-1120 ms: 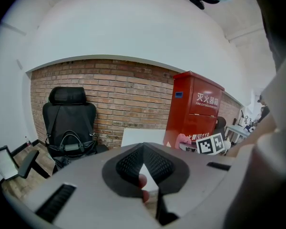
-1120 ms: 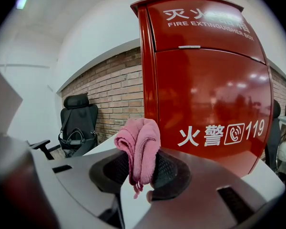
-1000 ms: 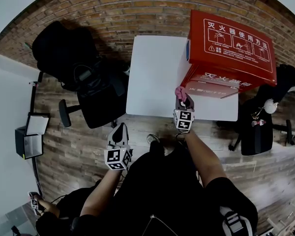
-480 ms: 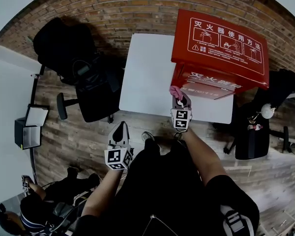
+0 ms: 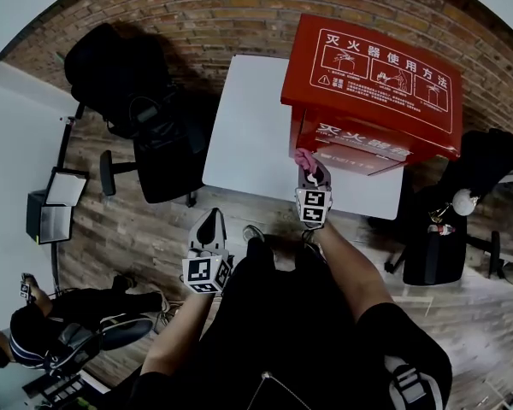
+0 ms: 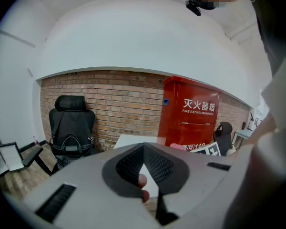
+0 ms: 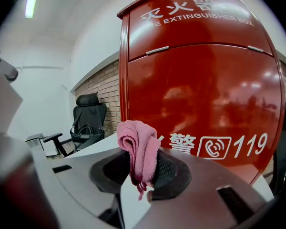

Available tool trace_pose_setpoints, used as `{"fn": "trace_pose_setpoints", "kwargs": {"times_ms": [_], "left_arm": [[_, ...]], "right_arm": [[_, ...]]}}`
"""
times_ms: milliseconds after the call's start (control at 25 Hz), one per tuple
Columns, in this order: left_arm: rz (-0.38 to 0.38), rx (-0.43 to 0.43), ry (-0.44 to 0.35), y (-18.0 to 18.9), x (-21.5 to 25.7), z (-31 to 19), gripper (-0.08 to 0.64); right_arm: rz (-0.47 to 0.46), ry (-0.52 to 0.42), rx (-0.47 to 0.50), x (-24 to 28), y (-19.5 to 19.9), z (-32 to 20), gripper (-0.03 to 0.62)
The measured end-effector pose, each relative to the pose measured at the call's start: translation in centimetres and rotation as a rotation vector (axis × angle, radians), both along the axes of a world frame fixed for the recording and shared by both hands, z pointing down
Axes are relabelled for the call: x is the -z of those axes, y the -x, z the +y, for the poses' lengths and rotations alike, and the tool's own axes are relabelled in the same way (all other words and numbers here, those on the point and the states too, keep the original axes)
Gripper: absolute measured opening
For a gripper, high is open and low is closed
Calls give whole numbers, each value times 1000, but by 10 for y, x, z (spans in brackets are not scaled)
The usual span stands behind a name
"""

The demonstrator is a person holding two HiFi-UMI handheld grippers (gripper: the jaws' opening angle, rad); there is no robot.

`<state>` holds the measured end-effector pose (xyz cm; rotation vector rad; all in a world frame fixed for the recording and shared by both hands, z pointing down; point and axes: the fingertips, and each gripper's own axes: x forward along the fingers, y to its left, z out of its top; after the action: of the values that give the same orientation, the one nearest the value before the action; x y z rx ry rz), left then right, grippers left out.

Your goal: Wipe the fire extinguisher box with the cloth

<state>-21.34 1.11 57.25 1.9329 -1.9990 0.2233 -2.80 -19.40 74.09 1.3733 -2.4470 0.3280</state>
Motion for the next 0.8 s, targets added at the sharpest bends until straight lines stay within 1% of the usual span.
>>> {"fn": "trace_pose_setpoints", "kwargs": {"times_ms": [400,640,800], "left_arm": [[4,10,-18,-33,5,6,18],[-3,31,-21,-42,6,10,18],[7,46,-23,-47,6,12,18]], "right_arm": [[-2,-6,32,-6,-24,-1,112],[4,9,37,-9,-34,0,112],[8,3,44,-8,-41,0,112]]}}
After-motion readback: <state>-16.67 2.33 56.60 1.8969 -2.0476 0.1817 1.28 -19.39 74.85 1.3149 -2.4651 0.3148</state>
